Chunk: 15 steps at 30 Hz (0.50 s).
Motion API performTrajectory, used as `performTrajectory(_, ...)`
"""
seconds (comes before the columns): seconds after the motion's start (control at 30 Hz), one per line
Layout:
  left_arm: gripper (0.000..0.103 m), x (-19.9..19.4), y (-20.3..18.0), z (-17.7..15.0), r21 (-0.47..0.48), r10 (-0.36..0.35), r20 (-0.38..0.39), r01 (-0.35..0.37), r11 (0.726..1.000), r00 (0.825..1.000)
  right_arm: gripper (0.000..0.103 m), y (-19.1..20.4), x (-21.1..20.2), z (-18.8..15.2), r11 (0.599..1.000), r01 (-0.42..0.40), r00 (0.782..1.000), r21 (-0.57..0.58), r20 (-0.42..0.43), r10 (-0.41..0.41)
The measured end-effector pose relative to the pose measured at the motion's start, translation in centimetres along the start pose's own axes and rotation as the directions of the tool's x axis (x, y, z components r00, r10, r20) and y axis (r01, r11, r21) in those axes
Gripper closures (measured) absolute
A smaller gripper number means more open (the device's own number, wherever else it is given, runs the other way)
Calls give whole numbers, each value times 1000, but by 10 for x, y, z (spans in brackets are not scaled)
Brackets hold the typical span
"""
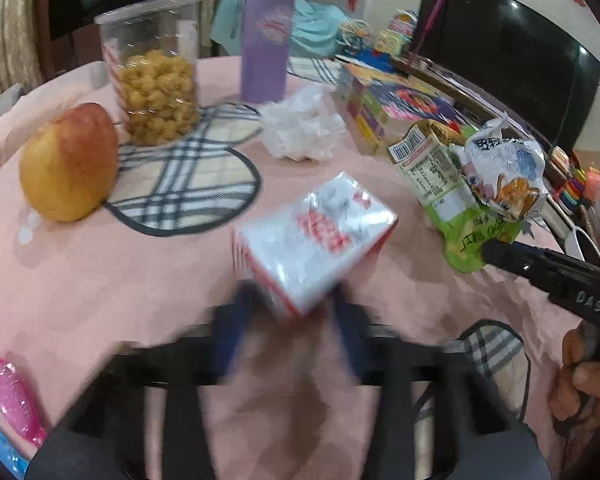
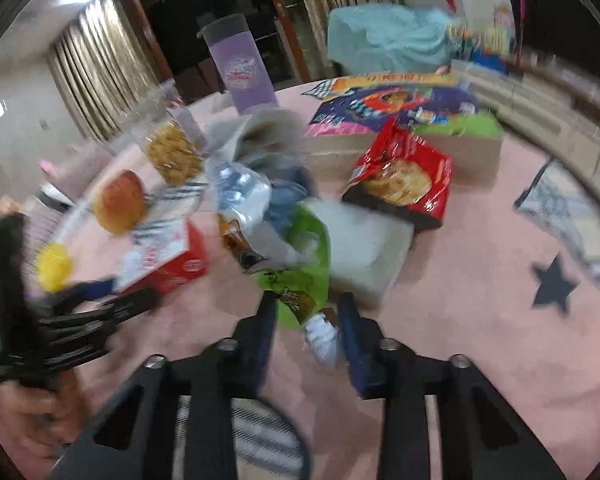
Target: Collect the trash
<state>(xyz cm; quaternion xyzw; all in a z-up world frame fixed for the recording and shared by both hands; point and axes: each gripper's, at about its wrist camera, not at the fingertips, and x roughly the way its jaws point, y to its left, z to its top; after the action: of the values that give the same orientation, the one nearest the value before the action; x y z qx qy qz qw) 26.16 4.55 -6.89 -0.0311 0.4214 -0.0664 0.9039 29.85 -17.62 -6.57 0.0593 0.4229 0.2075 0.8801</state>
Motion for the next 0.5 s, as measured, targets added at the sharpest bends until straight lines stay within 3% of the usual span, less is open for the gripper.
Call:
performTrajectory(0.07, 92, -2, -3, -2, 9, 10, 1, -10, 1000, 1000, 82, -1, -10, -6, 1000, -3, 1000, 10, 10, 3)
performTrajectory(0.17, 93, -10, -6, -8, 3, -5, 8, 5, 1000, 1000, 85, -4, -29, -17, 994, -88, 996, 68, 10, 87)
performTrajectory(0.33, 93, -28, -15, -28, -5, -39, 3, 39, 999, 999, 85, -7, -54, -44, 979, -163, 986, 125, -6, 165)
performTrajectory(0.5, 94, -50, -26, -52, -44, -97, -5, 97, 994, 995, 80, -14, -72, -72, 974, -163, 986, 155, -17, 167)
